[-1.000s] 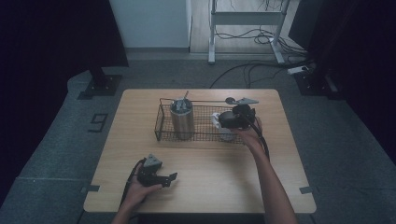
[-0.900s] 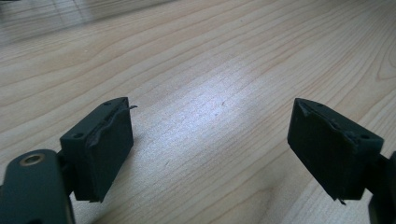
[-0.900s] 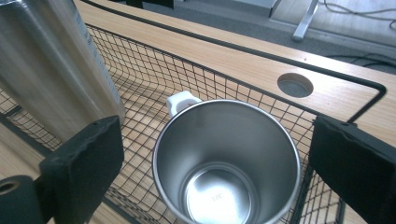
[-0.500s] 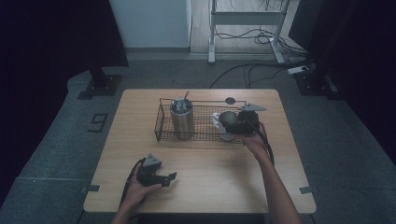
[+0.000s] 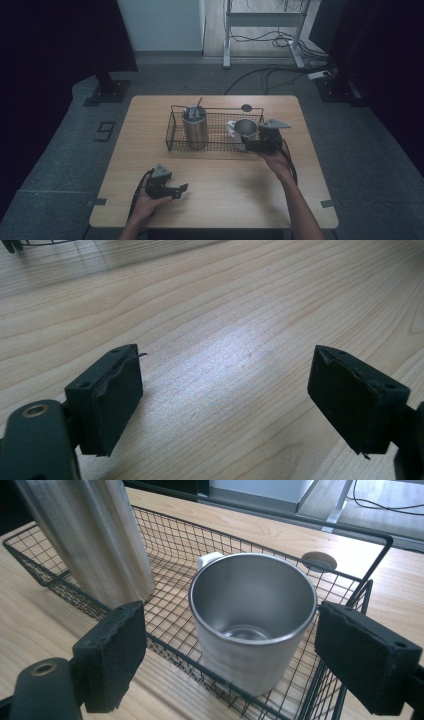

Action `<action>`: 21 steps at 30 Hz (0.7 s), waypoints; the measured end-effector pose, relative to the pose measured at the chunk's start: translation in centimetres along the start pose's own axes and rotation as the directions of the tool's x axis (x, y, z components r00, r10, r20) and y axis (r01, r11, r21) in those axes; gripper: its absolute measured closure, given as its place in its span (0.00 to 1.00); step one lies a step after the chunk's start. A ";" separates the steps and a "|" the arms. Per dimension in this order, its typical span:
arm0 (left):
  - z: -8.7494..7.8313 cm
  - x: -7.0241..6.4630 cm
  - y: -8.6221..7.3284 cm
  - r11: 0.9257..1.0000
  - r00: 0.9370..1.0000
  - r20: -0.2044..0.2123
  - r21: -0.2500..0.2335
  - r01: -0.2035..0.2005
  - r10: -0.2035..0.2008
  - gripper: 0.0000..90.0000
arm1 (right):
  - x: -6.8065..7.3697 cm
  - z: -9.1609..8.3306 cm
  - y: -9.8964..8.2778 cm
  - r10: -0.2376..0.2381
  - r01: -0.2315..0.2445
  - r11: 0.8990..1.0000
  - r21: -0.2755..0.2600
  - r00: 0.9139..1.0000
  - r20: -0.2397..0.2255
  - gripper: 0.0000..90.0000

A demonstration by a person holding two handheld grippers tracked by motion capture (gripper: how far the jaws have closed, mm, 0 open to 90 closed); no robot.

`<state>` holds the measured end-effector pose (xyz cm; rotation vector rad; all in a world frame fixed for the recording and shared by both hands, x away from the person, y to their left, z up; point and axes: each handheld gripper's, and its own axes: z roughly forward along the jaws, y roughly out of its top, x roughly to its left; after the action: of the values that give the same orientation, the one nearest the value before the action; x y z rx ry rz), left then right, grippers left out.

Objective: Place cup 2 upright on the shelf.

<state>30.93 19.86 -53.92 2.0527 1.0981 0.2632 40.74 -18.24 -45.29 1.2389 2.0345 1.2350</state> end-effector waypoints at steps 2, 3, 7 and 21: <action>0.0 0.0 0.0 1.000 1.000 0.000 0.003 -0.002 0.002 0.16 | 0.0 -0.4 -0.6 0.014 -0.014 1.000 -0.010 1.000 -0.007 0.15; 0.1 0.0 0.0 1.000 1.000 0.000 0.004 -0.002 0.002 0.16 | 0.0 -0.4 -0.6 0.014 -0.014 1.000 -0.010 1.000 -0.007 0.15; 0.0 0.0 0.0 1.000 1.000 0.002 0.003 -0.001 0.001 0.16 | 0.1 -1.0 -1.7 0.020 -0.020 1.000 -0.014 1.000 -0.017 0.16; -0.1 0.0 0.0 1.000 1.000 0.003 0.001 -0.005 0.004 0.16 | 1.3 -3.2 -5.5 0.023 -0.024 1.000 -0.008 0.999 -0.037 0.17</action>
<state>30.87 19.90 -53.87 2.0558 1.0923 0.2624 35.21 -19.59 -48.39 1.2483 2.0445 1.2847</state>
